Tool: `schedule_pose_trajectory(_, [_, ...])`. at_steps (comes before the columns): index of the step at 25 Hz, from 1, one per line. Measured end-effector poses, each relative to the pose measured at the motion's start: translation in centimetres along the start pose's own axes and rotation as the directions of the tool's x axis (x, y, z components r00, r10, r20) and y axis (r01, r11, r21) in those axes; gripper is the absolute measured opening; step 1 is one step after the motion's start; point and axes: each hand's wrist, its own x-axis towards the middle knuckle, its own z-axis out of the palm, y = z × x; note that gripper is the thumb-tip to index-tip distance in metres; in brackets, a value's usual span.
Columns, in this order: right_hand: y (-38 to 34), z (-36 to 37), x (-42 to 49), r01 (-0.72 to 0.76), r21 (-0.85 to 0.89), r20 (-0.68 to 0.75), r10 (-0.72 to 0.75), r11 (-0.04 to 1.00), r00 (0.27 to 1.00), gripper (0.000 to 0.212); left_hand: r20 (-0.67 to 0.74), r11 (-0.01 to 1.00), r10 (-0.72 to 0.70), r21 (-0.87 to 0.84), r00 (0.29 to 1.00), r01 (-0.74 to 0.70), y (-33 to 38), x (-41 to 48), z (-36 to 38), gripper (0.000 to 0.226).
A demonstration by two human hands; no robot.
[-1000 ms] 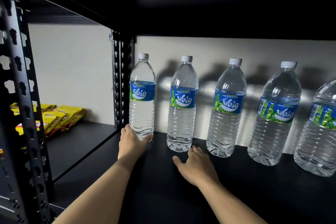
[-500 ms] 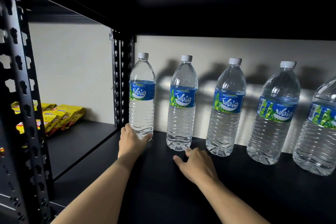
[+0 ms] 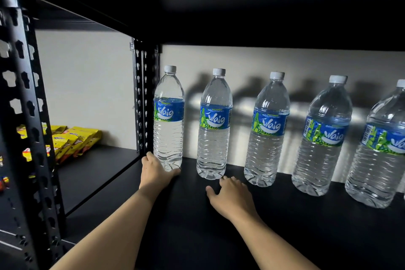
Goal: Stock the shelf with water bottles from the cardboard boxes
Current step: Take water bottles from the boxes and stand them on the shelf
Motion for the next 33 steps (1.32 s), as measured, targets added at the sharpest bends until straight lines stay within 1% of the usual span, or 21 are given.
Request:
schedule_pose_trajectory(3, [-0.2,-0.4,-0.5,-0.006,0.001,-0.047,0.006,1.0,0.999,0.046,0.033,0.999,-0.012,0.031,0.999,0.011,0.1,-1.5,-0.9,0.087])
schedule_pose_trajectory(6, [-0.8,-1.5,-1.6,0.04,-0.045,-0.104,-0.045,0.998,0.994,0.038,0.001,0.999,-0.031,0.007,1.0,0.031,0.2,-4.0,-1.9,0.07])
schedule_pose_trajectory(8, [-0.9,-2.0,-2.4,0.07,-0.072,-0.094,-0.077,0.995,0.993,0.036,-0.05,0.994,-0.087,-0.067,0.995,0.084,0.2,-6.0,-2.9,0.059])
schedule_pose_trajectory(9, [-0.8,-2.1,-2.9,0.083,-0.06,-0.069,-0.087,0.995,0.994,0.035,-0.064,0.991,-0.089,-0.111,0.994,0.081,0.3,-7.2,-3.5,0.051])
schedule_pose_trajectory(12, [0.3,-2.3,-5.1,0.113,0.022,0.06,-0.115,0.993,0.992,0.041,-0.01,0.987,-0.001,-0.162,1.0,-0.001,1.3,-11.5,-5.9,0.019])
schedule_pose_trajectory(13, [0.8,-2.5,-6.3,0.124,0.043,0.094,-0.128,0.991,0.987,0.045,0.016,0.987,0.043,-0.156,0.999,-0.04,1.4,-13.1,-6.6,0.014])
schedule_pose_trajectory(16, [2.6,-3.4,-10.7,0.127,0.097,0.123,-0.139,0.987,0.983,0.048,0.075,0.975,0.191,-0.132,0.979,-0.18,0.9,-18.2,-8.3,0.017])
schedule_pose_trajectory(18, [3.2,-4.6,-14.3,0.136,0.116,0.079,-0.145,0.984,0.986,0.047,0.101,0.962,0.265,-0.101,0.959,-0.256,-0.2,-22.0,-9.7,0.02])
schedule_pose_trajectory(20, [2.9,-5.1,-17.9,0.154,0.142,-0.032,-0.151,0.978,0.988,0.045,0.102,0.954,0.297,-0.063,0.949,-0.292,-2.1,-25.7,-11.0,0.021])
schedule_pose_trajectory(21, [2.6,-5.1,-19.8,0.154,0.191,-0.118,-0.134,0.969,0.984,0.043,0.104,0.96,0.281,-0.039,0.954,-0.278,-3.4,-27.3,-11.6,0.021])
schedule_pose_trajectory(22, [2.0,-4.8,-21.8,0.17,0.253,-0.212,-0.117,0.952,0.97,0.039,0.119,0.971,0.236,0.002,0.964,-0.238,-4.9,-28.9,-12.2,0.021])
schedule_pose_trajectory(24, [0.4,-3.7,-25.1,0.219,0.33,-0.346,-0.098,0.918,0.933,0.029,0.145,0.989,0.071,0.12,0.987,-0.089,-7.9,-30.7,-12.8,0.025])
schedule_pose_trajectory(25, [-0.6,-2.9,-26.5,0.238,0.346,-0.377,-0.097,0.908,0.921,0.026,0.146,0.986,-0.045,0.162,0.988,0.021,-9.4,-31.1,-13.0,0.028])
schedule_pose_trajectory(26, [-1.7,-2.0,-27.6,0.248,0.367,-0.363,-0.108,0.897,0.926,0.024,0.134,0.976,-0.169,0.158,0.976,0.148,-10.5,-31.3,-13.3,0.029])
schedule_pose_trajectory(27, [-3.0,-1.0,-28.5,0.244,0.412,-0.291,-0.127,0.878,0.948,0.024,0.112,0.955,-0.283,0.13,0.953,0.268,-11.9,-31.4,-13.7,0.029])
schedule_pose_trajectory(28, [-4.0,0.3,-29.0,0.23,0.461,-0.185,-0.161,0.857,0.97,0.024,0.095,0.926,-0.373,0.104,0.923,0.364,-13.0,-31.5,-14.0,0.03])
schedule_pose_trajectory(29, [-4.9,1.7,-29.2,0.22,0.495,-0.071,-0.213,0.841,0.974,0.024,0.079,0.892,-0.449,0.092,0.89,0.442,-14.0,-31.6,-14.3,0.033])
schedule_pose_trajectory(31, [-6.4,4.4,-29.5,0.24,0.505,0.095,-0.33,0.829,0.939,0.025,0.042,0.814,-0.579,0.086,0.814,0.575,-16.1,-32.1,-14.6,0.042])
schedule_pose_trajectory(33, [-7.8,7.0,-29.6,0.226,0.486,0.277,-0.394,0.844,0.876,0.023,-0.01,0.691,-0.722,0.05,0.692,0.721,-18.1,-33.3,-14.3,0.051])
